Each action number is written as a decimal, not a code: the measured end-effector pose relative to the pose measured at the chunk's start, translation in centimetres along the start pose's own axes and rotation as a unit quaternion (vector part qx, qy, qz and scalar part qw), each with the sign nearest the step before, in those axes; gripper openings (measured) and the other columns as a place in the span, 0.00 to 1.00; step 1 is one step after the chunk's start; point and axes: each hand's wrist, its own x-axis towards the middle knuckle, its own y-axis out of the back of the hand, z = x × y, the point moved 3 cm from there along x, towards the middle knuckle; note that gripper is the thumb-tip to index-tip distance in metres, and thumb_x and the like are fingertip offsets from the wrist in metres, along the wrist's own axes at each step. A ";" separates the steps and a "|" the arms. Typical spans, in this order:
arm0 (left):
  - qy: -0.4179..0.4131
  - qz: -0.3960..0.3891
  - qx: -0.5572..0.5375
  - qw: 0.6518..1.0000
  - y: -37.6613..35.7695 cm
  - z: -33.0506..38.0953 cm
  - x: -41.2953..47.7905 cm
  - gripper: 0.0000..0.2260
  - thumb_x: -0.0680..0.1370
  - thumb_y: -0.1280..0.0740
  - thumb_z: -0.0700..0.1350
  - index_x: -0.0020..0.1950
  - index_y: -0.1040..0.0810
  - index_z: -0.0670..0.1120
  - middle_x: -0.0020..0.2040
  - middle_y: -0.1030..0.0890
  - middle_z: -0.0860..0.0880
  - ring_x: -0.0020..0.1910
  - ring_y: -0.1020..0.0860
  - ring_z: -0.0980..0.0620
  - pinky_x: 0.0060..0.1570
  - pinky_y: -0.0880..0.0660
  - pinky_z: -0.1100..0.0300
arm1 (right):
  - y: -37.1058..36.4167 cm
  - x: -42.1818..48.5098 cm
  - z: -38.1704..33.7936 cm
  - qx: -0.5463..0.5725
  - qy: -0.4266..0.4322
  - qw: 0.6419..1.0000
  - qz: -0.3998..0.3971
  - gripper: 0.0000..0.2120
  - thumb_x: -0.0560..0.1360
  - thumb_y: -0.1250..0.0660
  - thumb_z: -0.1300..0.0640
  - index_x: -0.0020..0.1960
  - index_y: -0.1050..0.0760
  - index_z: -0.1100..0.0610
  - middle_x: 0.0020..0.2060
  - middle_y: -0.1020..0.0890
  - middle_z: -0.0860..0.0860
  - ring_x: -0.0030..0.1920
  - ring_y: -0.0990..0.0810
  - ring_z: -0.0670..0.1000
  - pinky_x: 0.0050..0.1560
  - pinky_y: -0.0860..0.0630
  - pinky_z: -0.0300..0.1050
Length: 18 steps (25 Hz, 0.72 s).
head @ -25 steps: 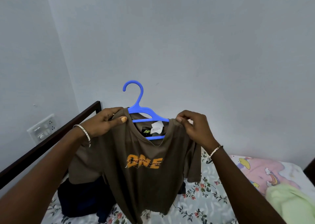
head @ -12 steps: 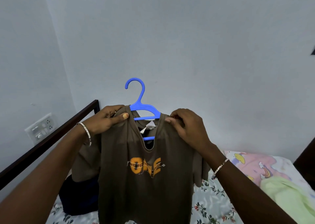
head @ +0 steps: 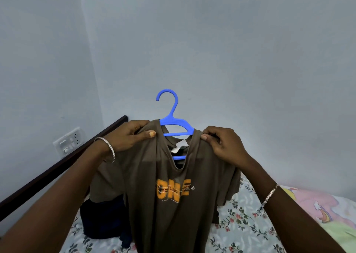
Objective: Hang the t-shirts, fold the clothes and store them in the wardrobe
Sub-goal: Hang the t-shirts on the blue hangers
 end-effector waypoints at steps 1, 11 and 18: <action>0.013 0.005 0.021 1.000 0.4 -0.4 -0.2 0.11 0.79 0.35 0.54 0.52 0.19 0.48 0.44 0.17 0.52 0.44 0.19 0.55 0.45 0.24 0.60 | 0.4 0.2 0.6 0.000 -0.008 1.000 0.004 0.12 0.76 0.40 0.42 0.47 0.21 0.47 0.38 0.17 0.43 0.41 0.21 0.44 0.41 0.25 0.46; 0.040 0.098 0.087 0.991 0.5 -0.9 -2.4 0.25 0.75 0.43 0.71 0.54 0.17 0.56 0.52 0.17 0.53 0.53 0.20 0.58 0.56 0.25 0.58 | 4.5 -1.0 6.5 0.047 -0.045 0.998 0.019 0.10 0.76 0.38 0.42 0.44 0.21 0.44 0.39 0.17 0.41 0.44 0.19 0.45 0.48 0.21 0.53; 0.029 0.108 0.035 0.993 -1.9 0.8 -1.5 0.15 0.81 0.38 0.57 0.56 0.16 0.51 0.52 0.15 0.56 0.54 0.19 0.59 0.57 0.23 0.58 | 7.3 -2.7 8.5 0.074 -0.052 0.995 0.045 0.11 0.75 0.38 0.42 0.43 0.21 0.45 0.39 0.17 0.42 0.44 0.18 0.46 0.48 0.21 0.55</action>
